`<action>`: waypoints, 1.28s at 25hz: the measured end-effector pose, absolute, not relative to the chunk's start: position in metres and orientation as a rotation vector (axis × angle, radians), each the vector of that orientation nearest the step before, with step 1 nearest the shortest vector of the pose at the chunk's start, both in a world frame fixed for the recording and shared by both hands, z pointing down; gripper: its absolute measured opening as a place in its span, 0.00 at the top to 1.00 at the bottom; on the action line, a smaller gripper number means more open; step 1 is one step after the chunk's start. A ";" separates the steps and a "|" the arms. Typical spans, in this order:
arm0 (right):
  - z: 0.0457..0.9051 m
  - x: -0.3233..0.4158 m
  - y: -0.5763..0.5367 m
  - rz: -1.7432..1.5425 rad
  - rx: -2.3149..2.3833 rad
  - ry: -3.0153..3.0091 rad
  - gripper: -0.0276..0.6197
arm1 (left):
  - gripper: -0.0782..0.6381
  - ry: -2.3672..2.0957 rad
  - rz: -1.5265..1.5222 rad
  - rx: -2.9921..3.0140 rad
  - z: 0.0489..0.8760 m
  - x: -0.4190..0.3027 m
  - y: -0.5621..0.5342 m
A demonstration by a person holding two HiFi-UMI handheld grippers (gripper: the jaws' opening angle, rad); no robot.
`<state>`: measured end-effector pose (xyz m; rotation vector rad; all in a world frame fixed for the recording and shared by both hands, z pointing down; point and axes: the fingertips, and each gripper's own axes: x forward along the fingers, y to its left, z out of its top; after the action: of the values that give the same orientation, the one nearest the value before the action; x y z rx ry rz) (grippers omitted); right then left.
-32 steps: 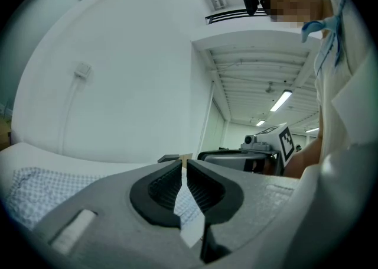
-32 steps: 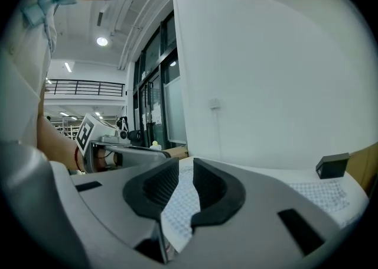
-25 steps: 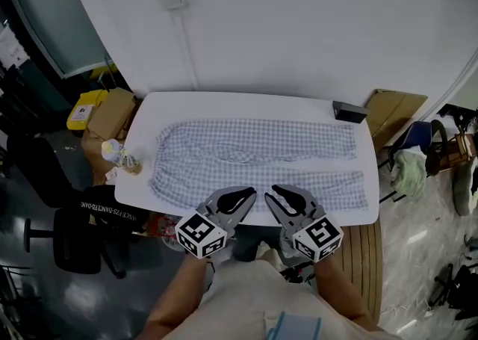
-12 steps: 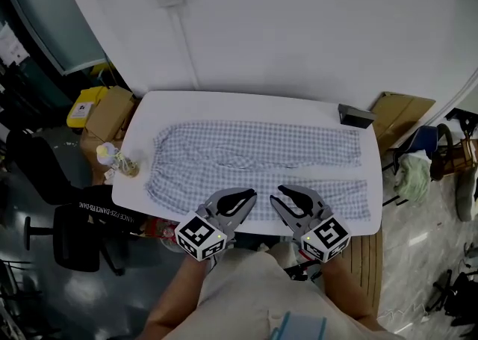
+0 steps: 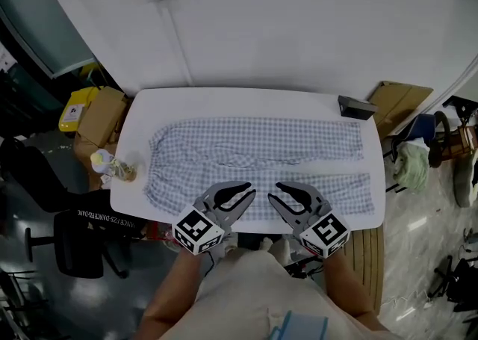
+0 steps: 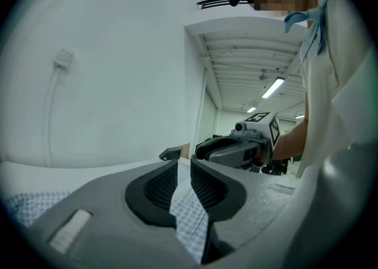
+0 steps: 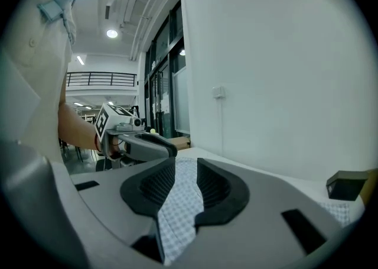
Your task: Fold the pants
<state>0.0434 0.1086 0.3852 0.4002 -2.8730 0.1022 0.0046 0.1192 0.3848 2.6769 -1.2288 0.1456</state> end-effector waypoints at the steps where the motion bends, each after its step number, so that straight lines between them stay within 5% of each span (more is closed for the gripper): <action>1: 0.386 0.042 0.109 0.094 0.391 -2.866 0.77 | 0.81 -1.220 0.162 2.678 0.387 0.002 0.120; 12: 0.412 0.032 0.100 -0.027 0.281 -2.727 0.72 | 0.61 -1.079 0.549 2.744 0.431 -0.013 0.127; 32: 0.499 -0.031 0.160 -0.053 -0.090 -2.523 0.68 | 0.53 -0.860 1.099 2.517 0.548 -0.113 0.195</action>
<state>-0.0305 0.1603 0.4988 -0.0900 -2.5232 -0.0533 -0.1127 0.1954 0.5482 2.5166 -0.8603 1.0991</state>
